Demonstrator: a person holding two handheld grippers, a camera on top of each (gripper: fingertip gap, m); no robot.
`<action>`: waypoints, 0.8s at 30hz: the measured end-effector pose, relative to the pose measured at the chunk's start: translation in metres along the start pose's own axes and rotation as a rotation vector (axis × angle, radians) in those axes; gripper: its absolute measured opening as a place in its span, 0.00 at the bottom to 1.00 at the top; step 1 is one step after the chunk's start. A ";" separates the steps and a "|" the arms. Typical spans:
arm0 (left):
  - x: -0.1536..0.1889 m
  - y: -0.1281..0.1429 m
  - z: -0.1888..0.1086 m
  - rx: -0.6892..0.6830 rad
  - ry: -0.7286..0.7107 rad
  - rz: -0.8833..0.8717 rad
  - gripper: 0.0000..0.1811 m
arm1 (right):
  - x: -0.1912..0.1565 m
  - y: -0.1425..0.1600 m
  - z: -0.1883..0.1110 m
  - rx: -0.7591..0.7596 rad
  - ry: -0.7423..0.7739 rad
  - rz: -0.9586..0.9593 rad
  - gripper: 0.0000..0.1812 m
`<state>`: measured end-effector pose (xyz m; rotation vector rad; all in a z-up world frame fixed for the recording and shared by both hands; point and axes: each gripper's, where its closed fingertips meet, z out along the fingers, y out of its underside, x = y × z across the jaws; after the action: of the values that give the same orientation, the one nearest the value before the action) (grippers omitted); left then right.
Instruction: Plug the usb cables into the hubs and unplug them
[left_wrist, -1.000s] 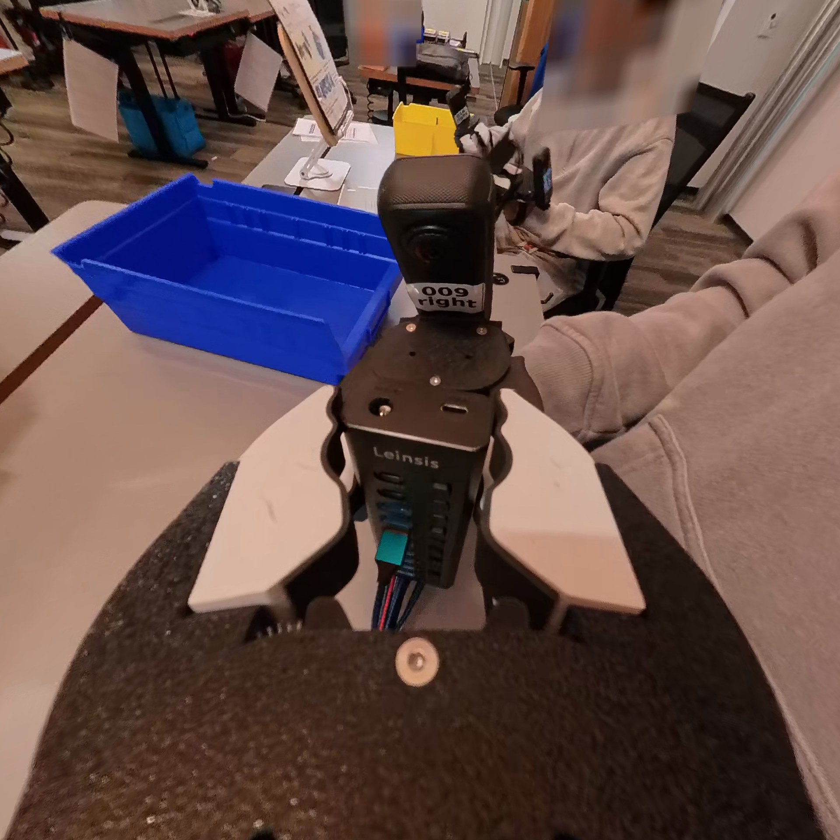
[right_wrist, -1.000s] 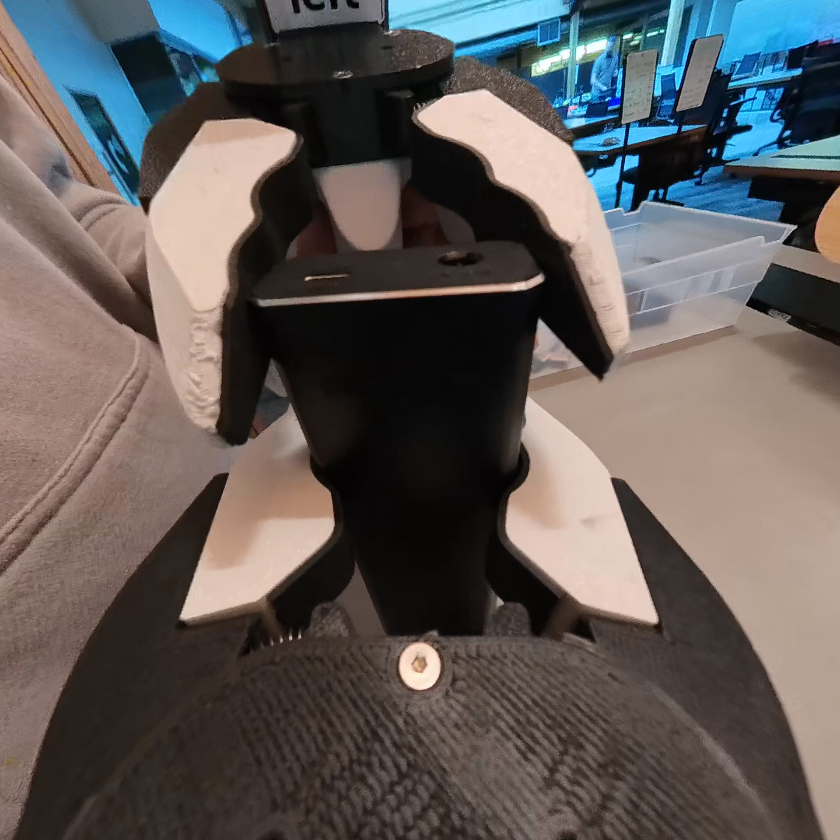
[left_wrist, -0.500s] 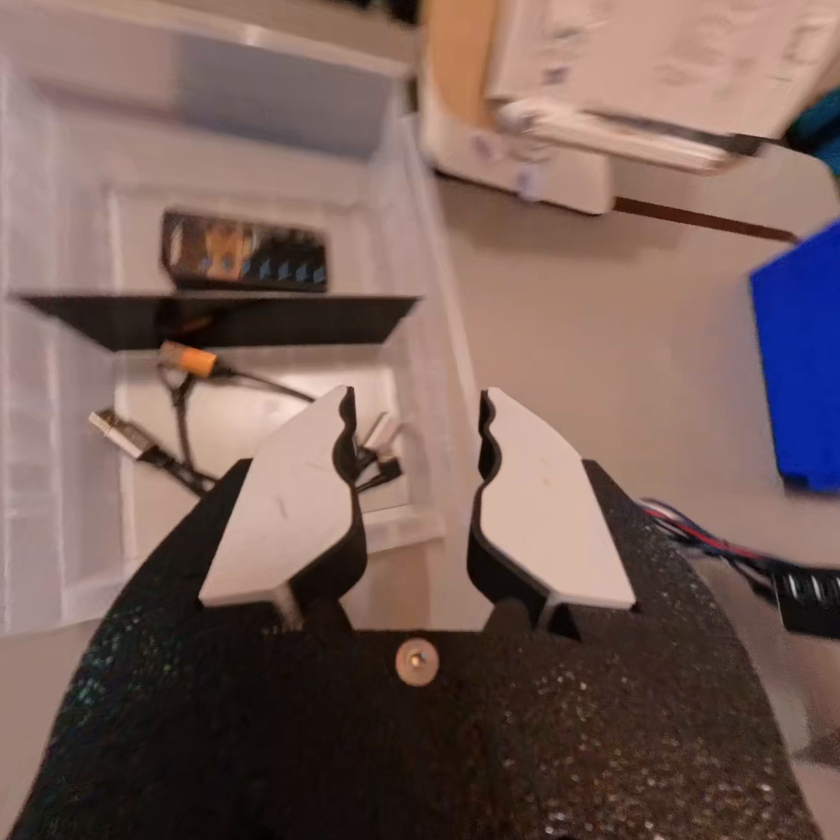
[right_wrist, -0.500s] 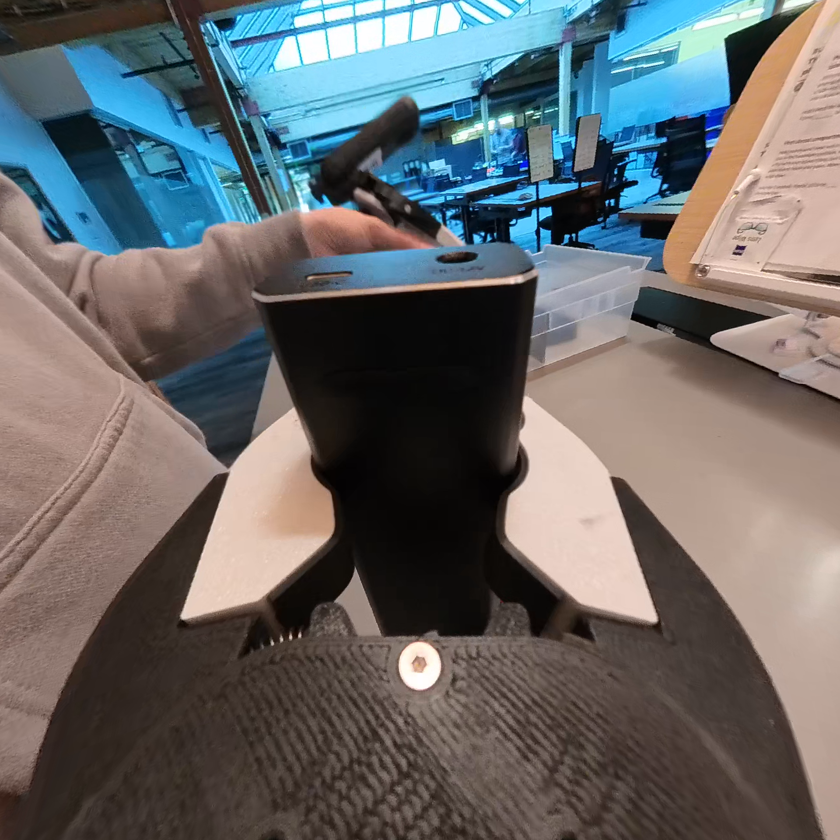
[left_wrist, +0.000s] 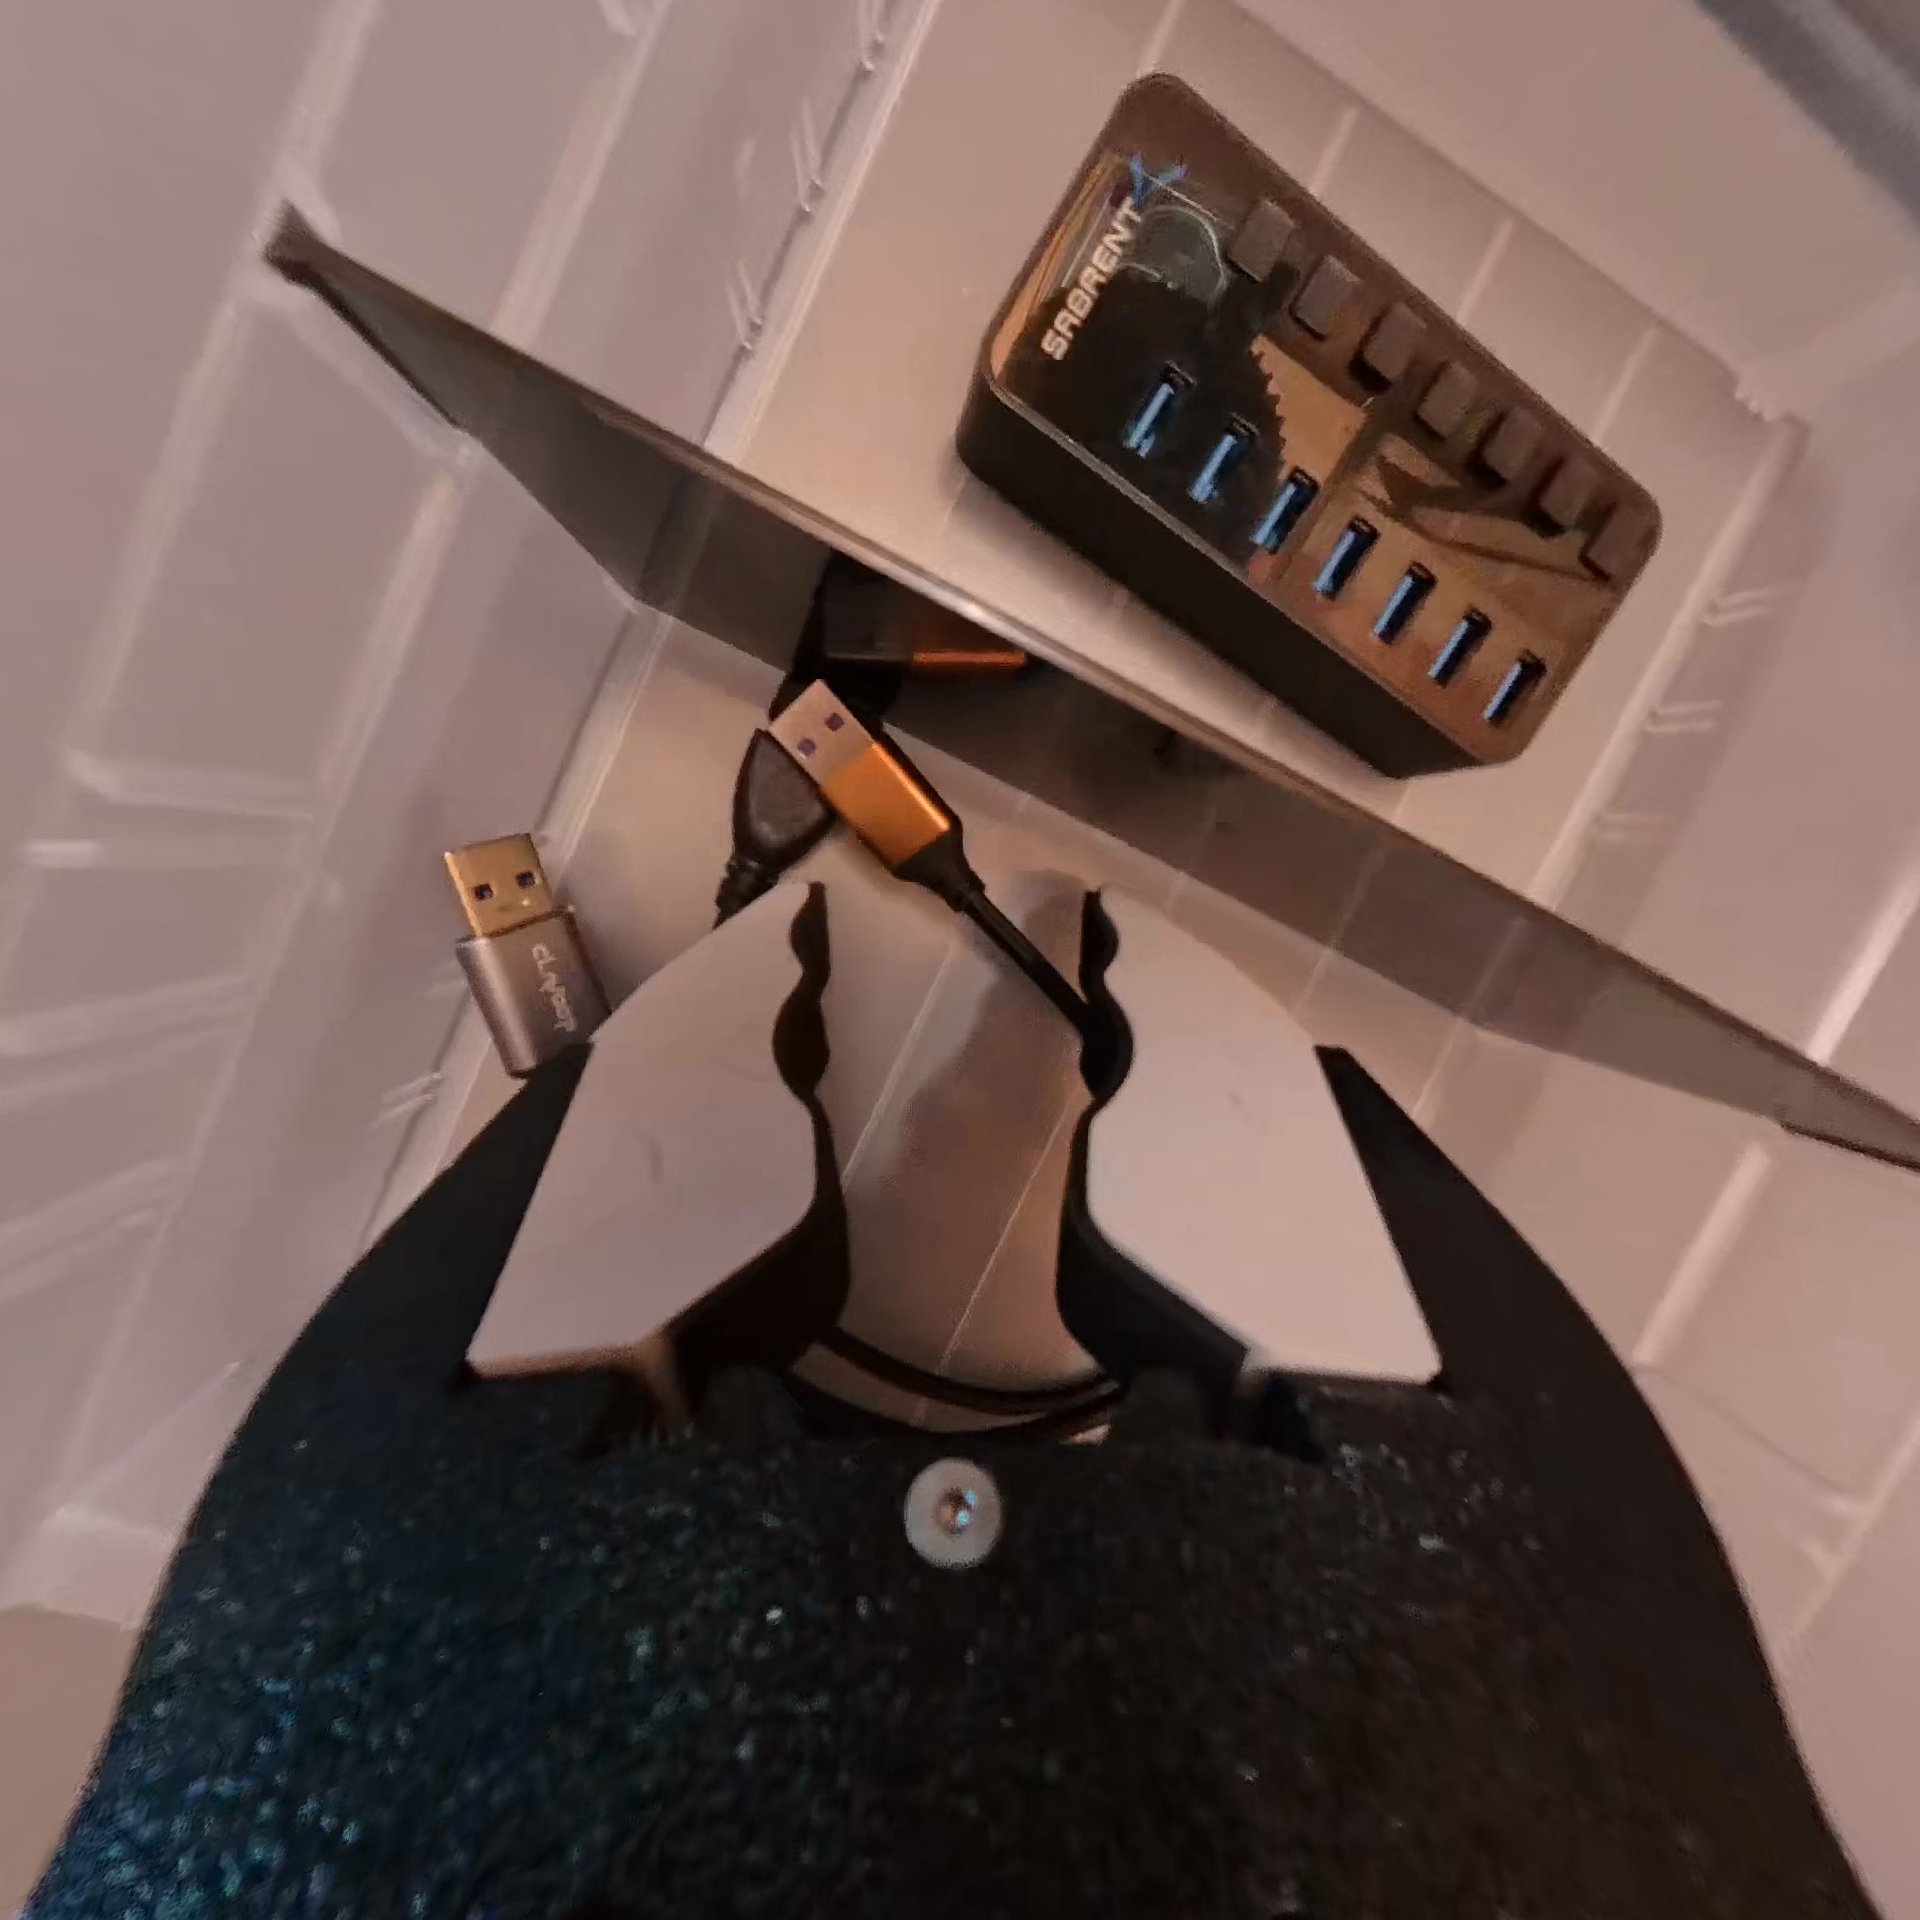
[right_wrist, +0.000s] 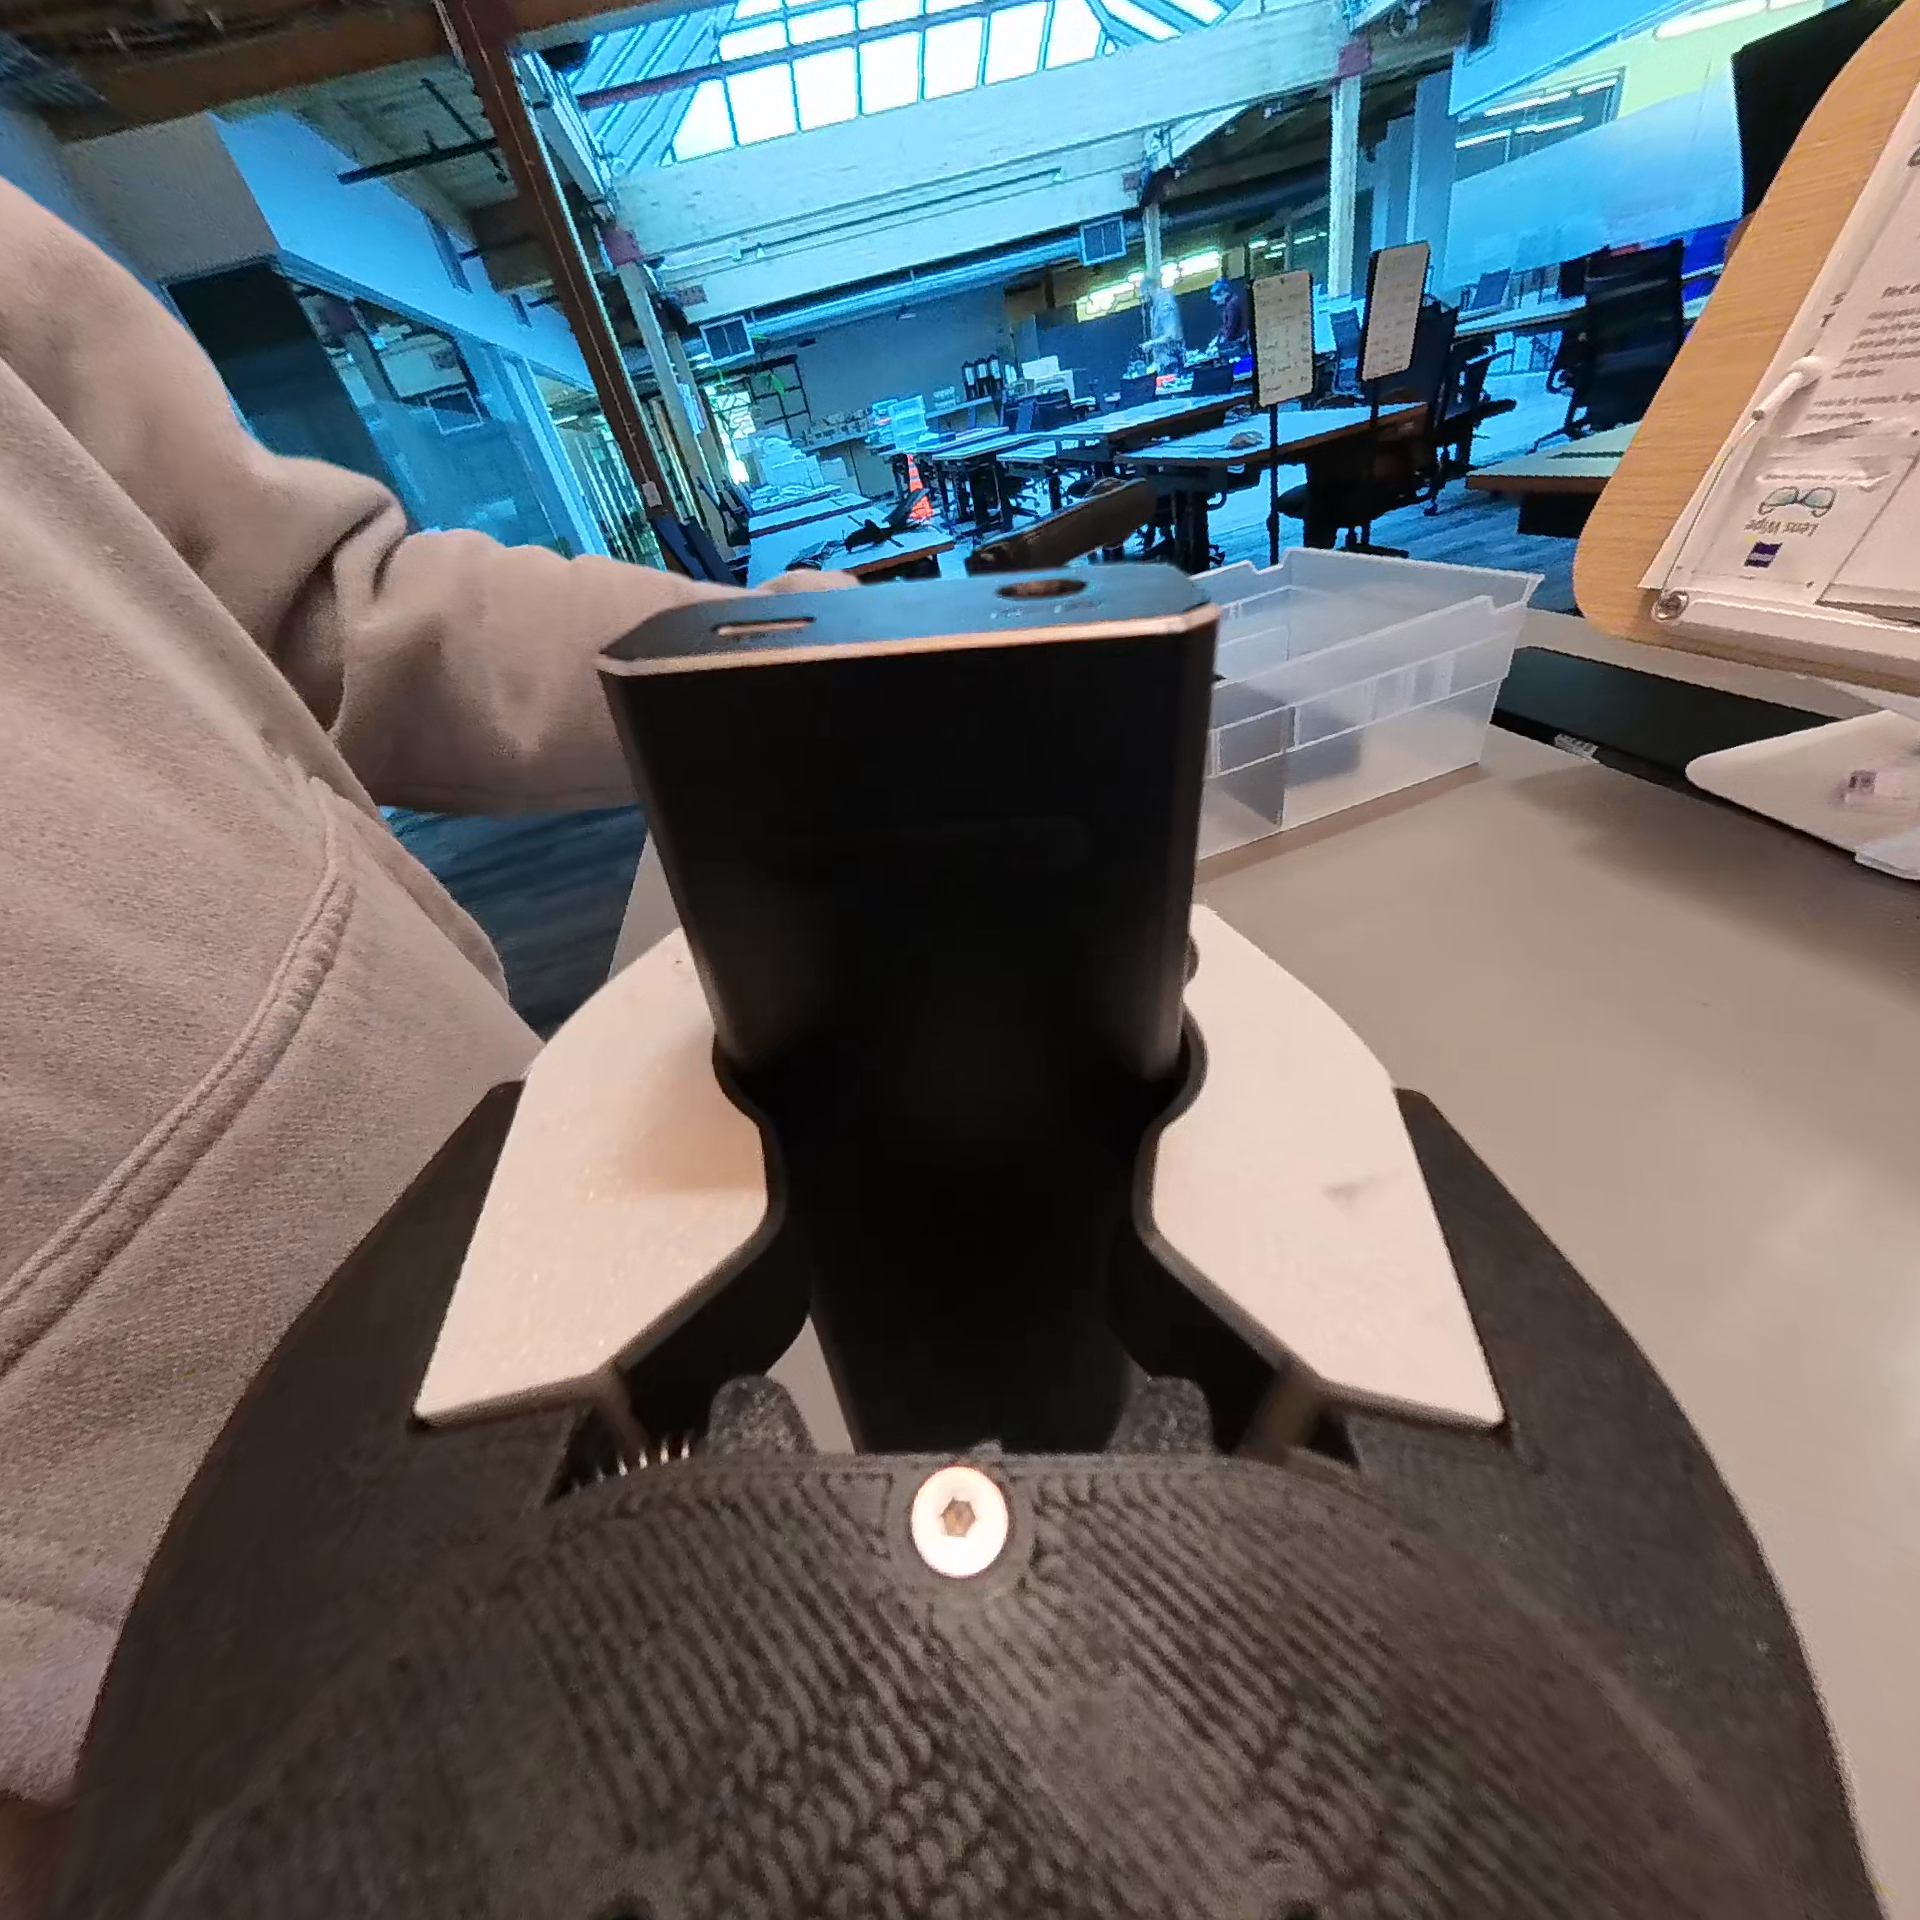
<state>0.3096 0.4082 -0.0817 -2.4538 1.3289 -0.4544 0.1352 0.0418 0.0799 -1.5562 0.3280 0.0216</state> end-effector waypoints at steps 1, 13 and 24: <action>0.000 -0.001 0.000 0.002 0.014 -0.017 0.18 | 0.001 -0.001 -0.001 0.003 0.003 0.000 0.41; 0.045 -0.022 -0.102 0.376 0.518 0.190 0.03 | 0.007 -0.001 -0.006 0.013 0.008 -0.001 0.41; 0.133 0.031 -0.274 0.891 1.082 1.032 0.03 | 0.000 -0.002 -0.001 -0.006 -0.018 -0.034 0.41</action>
<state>0.2408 0.2469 0.1689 -0.5490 1.8694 -1.6574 0.1358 0.0402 0.0820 -1.5664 0.2881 0.0102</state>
